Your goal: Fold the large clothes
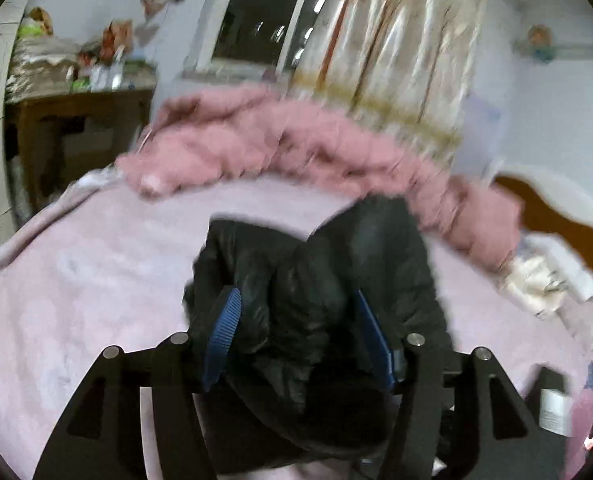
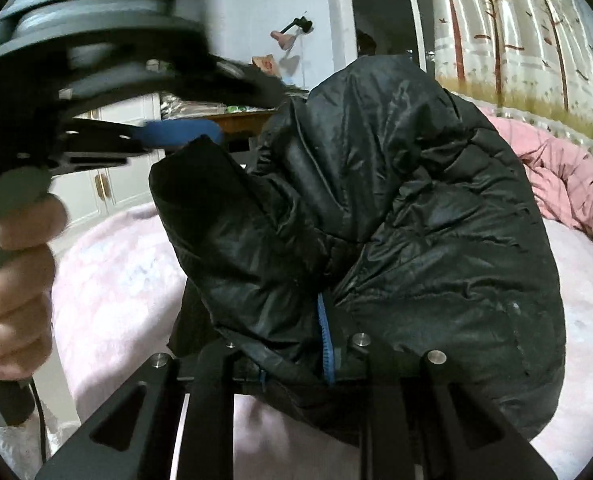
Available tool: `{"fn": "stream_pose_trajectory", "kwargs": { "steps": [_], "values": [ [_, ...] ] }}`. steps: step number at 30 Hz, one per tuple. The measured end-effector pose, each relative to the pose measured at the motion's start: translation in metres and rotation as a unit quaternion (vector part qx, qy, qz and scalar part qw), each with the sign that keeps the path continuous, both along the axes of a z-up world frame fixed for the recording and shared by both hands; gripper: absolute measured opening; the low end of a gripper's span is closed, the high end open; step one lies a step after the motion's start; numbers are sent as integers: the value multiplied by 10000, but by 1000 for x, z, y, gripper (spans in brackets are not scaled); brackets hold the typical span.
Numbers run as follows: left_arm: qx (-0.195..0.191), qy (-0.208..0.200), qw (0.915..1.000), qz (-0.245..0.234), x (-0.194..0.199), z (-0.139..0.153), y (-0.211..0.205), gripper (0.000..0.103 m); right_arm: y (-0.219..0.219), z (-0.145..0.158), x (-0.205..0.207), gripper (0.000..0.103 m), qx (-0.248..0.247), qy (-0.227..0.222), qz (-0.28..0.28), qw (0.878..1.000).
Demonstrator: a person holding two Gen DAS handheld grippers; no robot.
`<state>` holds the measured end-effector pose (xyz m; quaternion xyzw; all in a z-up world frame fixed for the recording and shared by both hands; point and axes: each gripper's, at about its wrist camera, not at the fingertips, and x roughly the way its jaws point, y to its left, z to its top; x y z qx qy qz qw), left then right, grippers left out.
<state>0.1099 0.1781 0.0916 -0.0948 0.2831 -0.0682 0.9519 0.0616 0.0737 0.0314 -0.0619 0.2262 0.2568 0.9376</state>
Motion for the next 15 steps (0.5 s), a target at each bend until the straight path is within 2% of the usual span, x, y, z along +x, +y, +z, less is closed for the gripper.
{"fn": "stream_pose_trajectory", "kwargs": {
  "steps": [1, 2, 3, 5, 7, 9, 12, 15],
  "values": [
    [314, 119, 9990, 279, 3, -5, -5, 60, -1, 0, -2, 21, 8, 11, 6, 10000],
    [457, 98, 9982, 367, 4, -6, -9, 60, -3, 0, -3, 21, 16, 49, 4, 10000],
    [442, 104, 9985, 301, 5, -7, -11, 59, -4, -1, -3, 21, -1, 114, 27, 9999],
    [113, 200, 9997, 90, 8, -9, -7, 57, -5, -2, -3, 21, -53, 119, 27, 9999],
    [-178, 311, 9994, -23, 12, -13, -1, 47, -5, -2, -6, 21, -65, 85, -8, 9999],
    [-305, 433, 9985, -98, 18, -18, 3, 27, -4, -2, -6, 22, -79, 134, -34, 9999],
    [-330, 651, 9973, -120, 29, -28, 1, 22, -1, -3, -11, 25, -375, 175, -114, 9991],
    [-236, 732, 9970, 44, 32, -35, 0, 21, -4, -1, -25, 37, -455, 163, -44, 9988]
  ]
}}
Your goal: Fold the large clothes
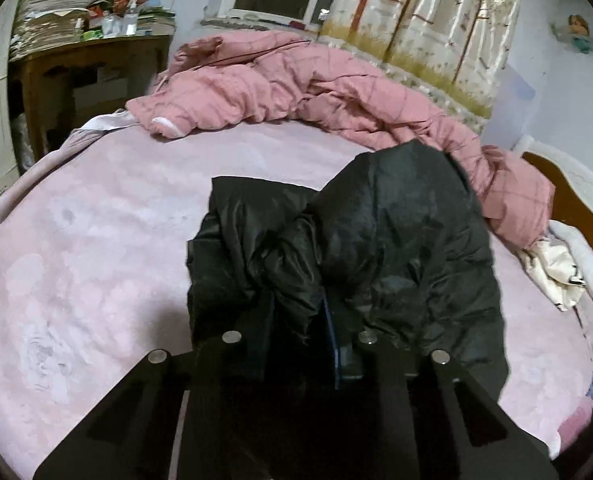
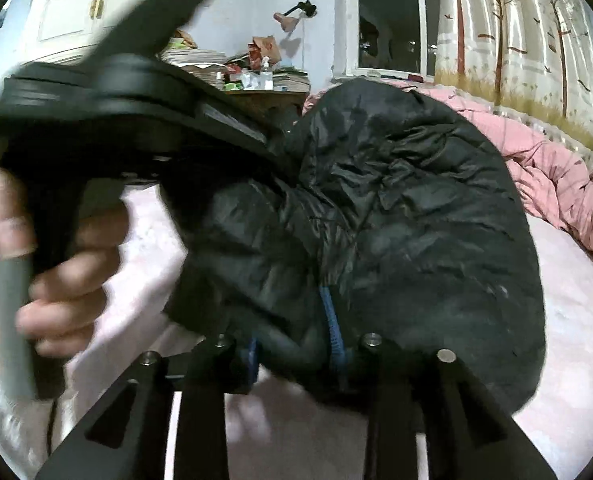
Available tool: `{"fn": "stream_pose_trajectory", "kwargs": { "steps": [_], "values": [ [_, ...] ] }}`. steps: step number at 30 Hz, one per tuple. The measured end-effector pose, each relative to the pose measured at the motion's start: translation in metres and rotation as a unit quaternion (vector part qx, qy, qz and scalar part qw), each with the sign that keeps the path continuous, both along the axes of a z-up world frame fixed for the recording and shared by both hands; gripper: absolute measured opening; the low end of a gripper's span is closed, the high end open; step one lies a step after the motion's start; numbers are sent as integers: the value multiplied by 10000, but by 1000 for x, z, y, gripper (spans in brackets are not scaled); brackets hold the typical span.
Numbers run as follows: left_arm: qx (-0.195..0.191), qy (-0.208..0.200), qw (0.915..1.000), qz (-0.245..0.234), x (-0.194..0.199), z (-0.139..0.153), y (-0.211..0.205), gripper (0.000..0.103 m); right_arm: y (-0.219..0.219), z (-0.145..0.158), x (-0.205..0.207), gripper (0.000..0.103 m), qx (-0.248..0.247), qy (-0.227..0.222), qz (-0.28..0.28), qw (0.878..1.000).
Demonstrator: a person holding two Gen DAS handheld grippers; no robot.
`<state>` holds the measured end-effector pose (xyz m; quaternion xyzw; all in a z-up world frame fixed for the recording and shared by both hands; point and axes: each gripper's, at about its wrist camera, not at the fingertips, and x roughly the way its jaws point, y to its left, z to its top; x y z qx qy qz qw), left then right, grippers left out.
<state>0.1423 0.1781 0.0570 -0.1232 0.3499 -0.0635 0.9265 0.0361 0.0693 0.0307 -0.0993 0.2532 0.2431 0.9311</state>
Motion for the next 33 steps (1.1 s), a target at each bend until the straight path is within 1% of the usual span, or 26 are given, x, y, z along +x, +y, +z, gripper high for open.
{"fn": "stream_pose_trajectory", "kwargs": {
  "steps": [1, 2, 5, 7, 8, 9, 10, 12, 15, 16, 17, 19, 20, 21, 22, 23, 24, 25, 26, 27, 28, 29, 30, 31, 32, 33],
  "values": [
    [-14, 18, 10000, 17, 0, -2, 2, 20, -6, 1, -7, 52, 123, 83, 117, 9998],
    [-26, 35, 10000, 45, 0, -2, 3, 20, -12, 3, -13, 66, 298, 151, 224, 9992],
    [7, 32, 9998, 184, -3, -3, 10, 20, -38, 16, -27, 66, 842, 116, 158, 9963],
    [15, 64, 9995, 299, -4, -6, 15, 20, -60, 30, -30, 66, 1161, -43, -43, 9932],
    [-4, 91, 9994, 342, -3, -8, 18, 20, -71, 37, -27, 66, 1270, -191, -224, 9915],
    [-15, 110, 9993, 366, -3, -10, 19, 20, -80, 44, -21, 66, 1261, -288, -414, 9907],
    [-16, 116, 9992, 390, -4, -12, 21, 20, -85, 48, -13, 66, 1205, -292, -557, 9907],
    [81, 145, 9986, 495, -12, -24, 20, 19, -102, 55, 9, 66, 1253, -120, -807, 9888],
    [451, 231, 9958, 761, -20, -44, 21, 19, -128, 56, 43, 68, 1600, 366, -933, 9820],
    [478, 276, 9952, 805, -19, -47, 24, 19, -136, 55, 52, 72, 1722, 493, -967, 9791],
    [389, 339, 9954, 813, -17, -49, 29, 19, -145, 52, 63, 73, 1867, 637, -1002, 9752],
    [113, 430, 9958, 800, -13, -54, 38, 19, -156, 46, 81, 73, 2100, 934, -909, 9690],
    [49, 469, 9961, 746, -11, -57, 39, 23, -159, 40, 87, 74, 2191, 1164, -770, 9657],
    [-1, 477, 9965, 687, -10, -59, 40, 29, -161, 33, 99, 74, 2322, 1452, -576, 9600],
    [-97, 428, 9966, 701, -12, -60, 43, 37, -161, 29, 109, 74, 2460, 1677, -432, 9537],
    [-224, 355, 9961, 772, -14, -59, 48, 62, -165, 21, 118, 78, 2613, 1892, -380, 9458],
    [-478, 289, 9948, 846, -17, -57, 56, 82, -169, 15, 125, 79, 2695, 2018, -460, 9405],
    [-826, 237, 9926, 855, -21, -56, 65, 85, -172, 8, 127, 79, 2717, 2090, -524, 9380],
    [-1327, 170, 9881, 761, -25, -55, 75, 85, -176, 2, 129, 80, 2744, 2151, -533, 9358],
    [-1710, 133, 9831, 638, -28, -55, 81, 86, -179, -2, 128, 80, 2784, 2198, -517, 9336],
    [-1949, 104, 9793, 540, -30, -54, 85, 86, -183, -7, 127, 83, 2869, 2249, -465, 9300],
    [-1871, 76, 9809, 528, -32, -52, 85, 88, -187, -11, 128, 84, 2932, 2328, -430, 9263],
    [-1505, 29, 9871, 550, -33, -47, 81, 93, -190, -15, 130, 84, 2980, 2422, -412, 9224],
    [-1129, -11, 9923, 509, -34, -44, 75, 95, -193, -17, 132, 84, 3029, 2476, -389, 9195],
    [-1017, 15, 9943, 324, -33, -45, 69, 97, -194, -18, 133, 85, 3063, 2502, -362, 9178],
    [-1226, 190, 9923, -16, -28, -51, 63, 98, -195, -20, 134, 86, 3079, 2524, -328, 9167]
  ]
}}
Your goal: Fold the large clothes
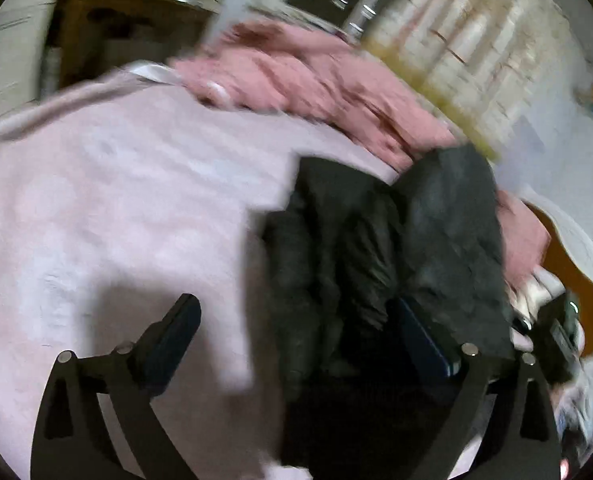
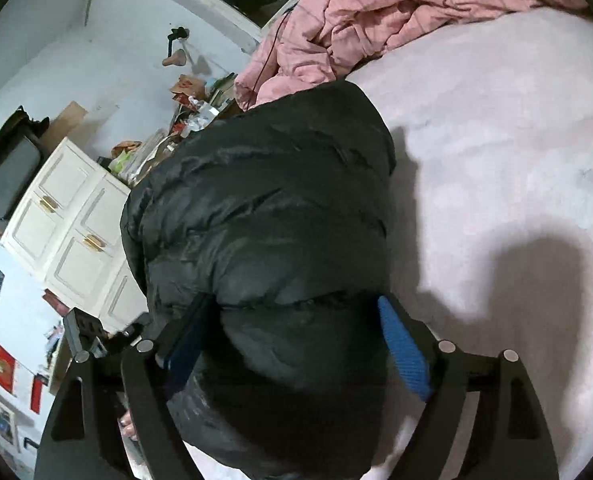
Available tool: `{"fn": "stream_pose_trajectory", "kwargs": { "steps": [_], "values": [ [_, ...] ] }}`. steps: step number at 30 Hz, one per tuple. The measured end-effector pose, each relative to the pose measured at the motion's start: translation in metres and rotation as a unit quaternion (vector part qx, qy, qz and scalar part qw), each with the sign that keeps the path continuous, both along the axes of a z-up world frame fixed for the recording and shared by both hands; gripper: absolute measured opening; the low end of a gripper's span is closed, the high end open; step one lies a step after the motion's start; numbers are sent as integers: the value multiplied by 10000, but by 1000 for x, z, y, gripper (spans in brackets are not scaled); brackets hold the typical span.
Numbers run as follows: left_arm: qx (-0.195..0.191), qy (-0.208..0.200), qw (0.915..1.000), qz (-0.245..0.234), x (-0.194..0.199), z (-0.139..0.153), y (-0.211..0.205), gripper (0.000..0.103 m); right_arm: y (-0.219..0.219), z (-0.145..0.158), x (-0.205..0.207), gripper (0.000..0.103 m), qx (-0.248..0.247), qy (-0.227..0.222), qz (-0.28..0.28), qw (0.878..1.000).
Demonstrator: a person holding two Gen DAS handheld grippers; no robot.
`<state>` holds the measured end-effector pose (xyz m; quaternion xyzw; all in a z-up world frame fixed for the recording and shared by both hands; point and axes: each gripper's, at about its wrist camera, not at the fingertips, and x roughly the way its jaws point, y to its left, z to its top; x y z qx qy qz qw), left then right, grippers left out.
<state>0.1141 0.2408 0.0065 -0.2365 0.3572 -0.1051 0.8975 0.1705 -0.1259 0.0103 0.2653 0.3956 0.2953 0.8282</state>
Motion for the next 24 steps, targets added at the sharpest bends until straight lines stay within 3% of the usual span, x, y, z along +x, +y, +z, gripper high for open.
{"fn": "stream_pose_trajectory", "kwargs": {
  "steps": [2, 4, 7, 8, 10, 11, 12, 14, 16, 24],
  "values": [
    [-228, 509, 9976, -415, 15, -17, -13, 103, 0, -6, 5, 89, 23, 34, 68, 10000],
    [-25, 816, 9961, -326, 25, -30, -20, 103, 0, -17, 12, 91, 176, 246, 146, 9994],
    [26, 817, 9964, -230, 25, -31, -24, 103, -1, -35, 19, 91, 518, 570, 208, 9968],
    [80, 794, 9967, -167, 25, -32, -26, 99, -1, -34, 18, 84, 463, 462, 218, 9976],
    [77, 673, 9975, -194, 24, -28, -34, 62, 3, -33, 15, 71, 425, 340, 283, 9981],
    [-202, 635, 9973, -319, 23, -25, -36, 43, 6, -31, 14, 60, 366, 260, 313, 9985],
    [-145, 533, 9982, -234, 20, -20, -37, 32, 9, -26, 10, 54, 237, 108, 265, 9993],
    [283, 294, 9989, -235, 12, -7, -47, 27, 12, -15, 1, 38, -3, -241, 169, 9996],
    [543, 119, 9983, -174, 5, 5, -59, 25, 12, -5, -9, 34, -58, -536, 110, 9985],
    [581, -811, 9927, -684, -7, 64, -117, 23, -32, 75, -58, 32, -390, -1614, -97, 9861]
  ]
}}
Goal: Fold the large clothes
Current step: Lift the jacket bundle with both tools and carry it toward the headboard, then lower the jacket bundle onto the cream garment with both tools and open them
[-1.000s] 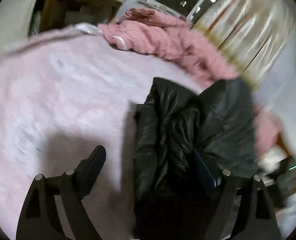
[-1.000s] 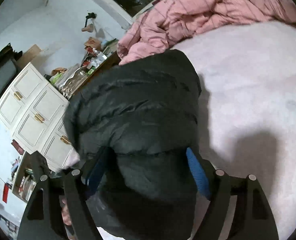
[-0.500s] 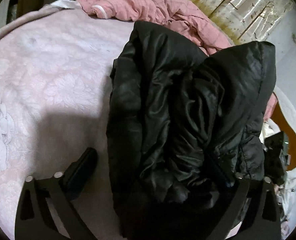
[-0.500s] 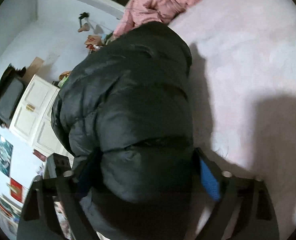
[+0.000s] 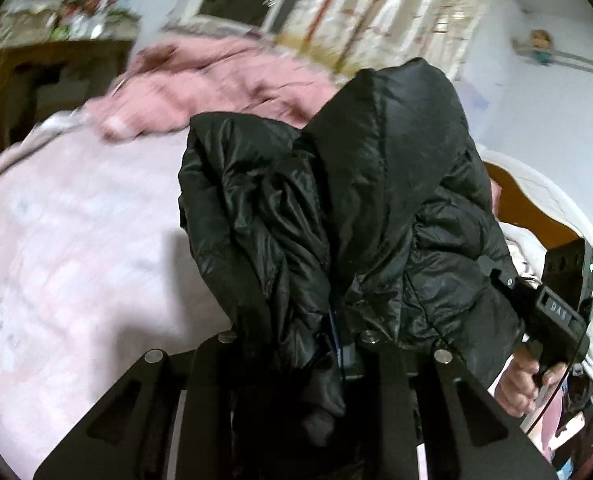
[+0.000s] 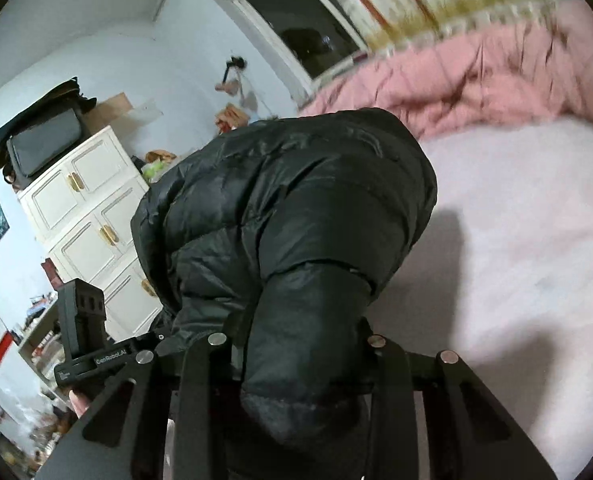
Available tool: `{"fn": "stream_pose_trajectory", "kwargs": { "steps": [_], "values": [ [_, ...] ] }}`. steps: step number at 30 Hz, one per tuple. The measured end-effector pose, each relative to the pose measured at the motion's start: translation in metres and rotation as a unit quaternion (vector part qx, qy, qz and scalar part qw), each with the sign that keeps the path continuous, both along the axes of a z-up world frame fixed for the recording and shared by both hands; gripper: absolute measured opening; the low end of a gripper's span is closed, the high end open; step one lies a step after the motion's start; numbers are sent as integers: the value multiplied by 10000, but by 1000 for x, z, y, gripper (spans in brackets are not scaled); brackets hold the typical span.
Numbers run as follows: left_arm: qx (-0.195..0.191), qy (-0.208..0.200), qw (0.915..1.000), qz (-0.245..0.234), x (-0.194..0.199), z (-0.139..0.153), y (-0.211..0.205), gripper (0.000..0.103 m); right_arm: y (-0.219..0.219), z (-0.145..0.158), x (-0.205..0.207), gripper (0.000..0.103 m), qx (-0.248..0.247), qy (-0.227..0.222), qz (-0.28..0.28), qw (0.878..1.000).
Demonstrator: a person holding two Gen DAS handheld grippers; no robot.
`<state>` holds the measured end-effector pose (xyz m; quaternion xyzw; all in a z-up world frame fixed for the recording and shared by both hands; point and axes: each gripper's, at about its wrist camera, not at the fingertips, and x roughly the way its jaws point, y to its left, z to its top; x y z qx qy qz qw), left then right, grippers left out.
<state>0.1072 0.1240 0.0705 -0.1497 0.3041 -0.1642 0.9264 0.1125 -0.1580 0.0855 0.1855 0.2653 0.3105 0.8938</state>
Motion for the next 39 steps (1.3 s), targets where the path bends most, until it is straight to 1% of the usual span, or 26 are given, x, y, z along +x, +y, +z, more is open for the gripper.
{"fn": "stream_pose_trajectory", "kwargs": {
  "steps": [3, 6, 8, 10, 12, 15, 16, 17, 19, 20, 22, 24, 25, 27, 28, 29, 30, 31, 32, 33, 34, 35, 36, 37, 38, 39],
  "values": [
    [233, -333, 9988, -277, 4, 29, -45, 23, -33, 38, -16, 32, -108, -354, -208, 9991],
    [388, -749, 9941, -684, 18, 64, -100, 23, -77, 74, -27, 32, -168, -760, -570, 9953],
    [390, -981, 9901, -928, 32, 83, -142, 23, -116, 99, -35, 32, -117, -1067, -883, 9903],
    [370, -1167, 9852, -1198, 50, 101, -187, 23, -154, 121, -45, 32, -188, -1404, -1155, 9832],
    [374, -1417, 9770, -1546, 68, 118, -242, 24, -199, 139, -55, 32, -312, -1726, -1547, 9723],
    [454, -1799, 9583, -2173, 95, 135, -327, 25, -271, 159, -62, 32, -508, -2037, -2091, 9551],
    [389, -1858, 9527, -2375, 109, 138, -357, 25, -295, 163, -63, 32, -565, -2090, -2270, 9495],
    [300, -1858, 9487, -2539, 122, 140, -385, 25, -320, 170, -62, 32, -619, -2124, -2450, 9439],
    [124, -1809, 9421, -2820, 146, 142, -437, 25, -366, 180, -61, 33, -725, -2130, -2819, 9327],
    [39, -1770, 9393, -2940, 160, 140, -468, 25, -390, 184, -59, 33, -767, -2122, -3065, 9247],
    [-23, -1670, 9355, -3114, 179, 131, -520, 26, -431, 183, -53, 34, -831, -2099, -3431, 9118],
    [56, -1653, 9313, -3244, 193, 114, -570, 26, -475, 171, -43, 35, -747, -1980, -3897, 8963],
    [190, -1672, 9295, -3283, 196, 104, -593, 26, -492, 162, -38, 35, -716, -1910, -4061, 8908],
    [685, -1590, 9235, -3422, 216, 70, -642, 27, -534, 131, -24, 36, -685, -1631, -4423, 8793],
    [967, -1438, 9212, -3484, 230, 49, -665, 27, -551, 115, -16, 36, -664, -1467, -4537, 8765],
    [1108, -1277, 9219, -3487, 241, 30, -676, 27, -570, 92, -6, 36, -628, -1206, -4642, 8752],
    [1138, -1183, 9260, -3399, 249, 12, -685, 28, -585, 72, 6, 36, -667, -844, -4717, 8752],
    [1050, -1125, 9301, -3336, 259, -1, -686, 29, -595, 59, 17, 37, -754, -594, -4752, 8746],
    [859, -1035, 9340, -3311, 265, -11, -684, 32, -602, 52, 24, 39, -777, -481, -4728, 8764],
    [732, -995, 9366, -3278, 267, -14, -682, 35, -604, 51, 28, 40, -758, -437, -4742, 8761],
    [725, -977, 9379, -3250, 266, -15, -680, 36, -604, 53, 30, 43, -744, -426, -4752, 8757],
    [810, -977, 9382, -3221, 267, -14, -680, 39, -601, 55, 34, 44, -782, -421, -4790, 8733],
    [831, -982, 9381, -3217, 267, -12, -678, 40, -599, 56, 40, 46, -875, -411, -4836, 8699],
    [797, -970, 9388, -3207, 261, -13, -674, 40, -594, 53, 43, 50, -1002, -398, -4926, 8636],
    [754, -941, 9397, -3201, 260, -13, -671, 44, -590, 50, 44, 52, -1033, -396, -4991, 8595],
    [728, -930, 9411, -3169, 264, -13, -665, 54, -588, 48, 46, 54, -989, -389, -5005, 8592]
  ]
}}
